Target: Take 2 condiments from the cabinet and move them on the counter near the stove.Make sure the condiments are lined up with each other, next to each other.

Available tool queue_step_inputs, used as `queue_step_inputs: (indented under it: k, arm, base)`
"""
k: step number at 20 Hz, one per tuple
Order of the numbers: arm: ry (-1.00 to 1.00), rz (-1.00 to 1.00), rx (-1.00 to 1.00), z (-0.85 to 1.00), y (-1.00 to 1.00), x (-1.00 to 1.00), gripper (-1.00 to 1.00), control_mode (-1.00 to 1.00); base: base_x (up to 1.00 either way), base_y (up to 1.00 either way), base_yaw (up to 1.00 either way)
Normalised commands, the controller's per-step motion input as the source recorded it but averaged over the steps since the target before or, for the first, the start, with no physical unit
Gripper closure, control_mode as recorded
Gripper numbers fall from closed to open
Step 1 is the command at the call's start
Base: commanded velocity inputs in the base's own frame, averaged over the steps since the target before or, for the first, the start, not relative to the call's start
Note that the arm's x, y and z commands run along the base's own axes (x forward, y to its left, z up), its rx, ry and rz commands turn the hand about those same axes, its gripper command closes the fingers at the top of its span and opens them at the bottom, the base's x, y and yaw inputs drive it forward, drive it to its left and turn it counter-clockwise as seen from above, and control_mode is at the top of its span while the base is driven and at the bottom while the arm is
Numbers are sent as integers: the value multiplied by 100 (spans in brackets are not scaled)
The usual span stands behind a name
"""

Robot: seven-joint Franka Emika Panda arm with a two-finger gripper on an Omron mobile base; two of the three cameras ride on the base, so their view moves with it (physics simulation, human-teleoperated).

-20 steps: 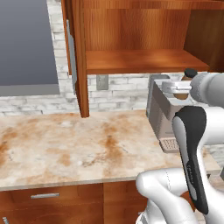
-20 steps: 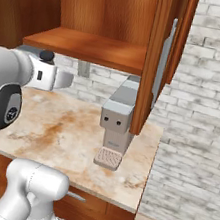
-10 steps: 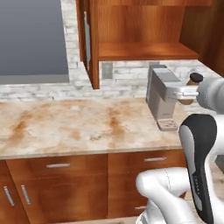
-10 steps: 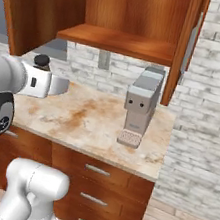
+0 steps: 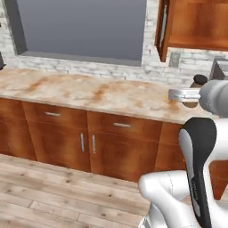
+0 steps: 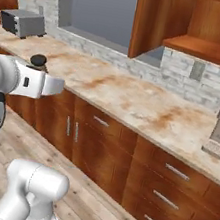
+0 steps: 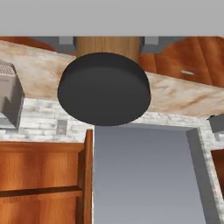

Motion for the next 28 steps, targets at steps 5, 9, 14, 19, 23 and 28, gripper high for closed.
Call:
queue_step_inputs:
  k: [5, 9, 14, 19, 23, 28]
  arm:
    - [0, 0, 0, 0, 0, 0, 100, 100]
    - [0, 0, 0, 0, 0, 0, 100, 100]
    - [0, 0, 0, 0, 0, 0, 100, 100]
    - [0, 0, 0, 0, 0, 0, 100, 100]
    - [0, 0, 0, 0, 0, 0, 100, 100]
    - [0, 0, 0, 0, 0, 0, 100, 100]
  base:
    - [-14, 4, 100]
    - [0, 0, 100]
    - [-4, 0, 100]
    - [0, 0, 100]
    - [52, -4, 72]
    - [100, 0, 0]
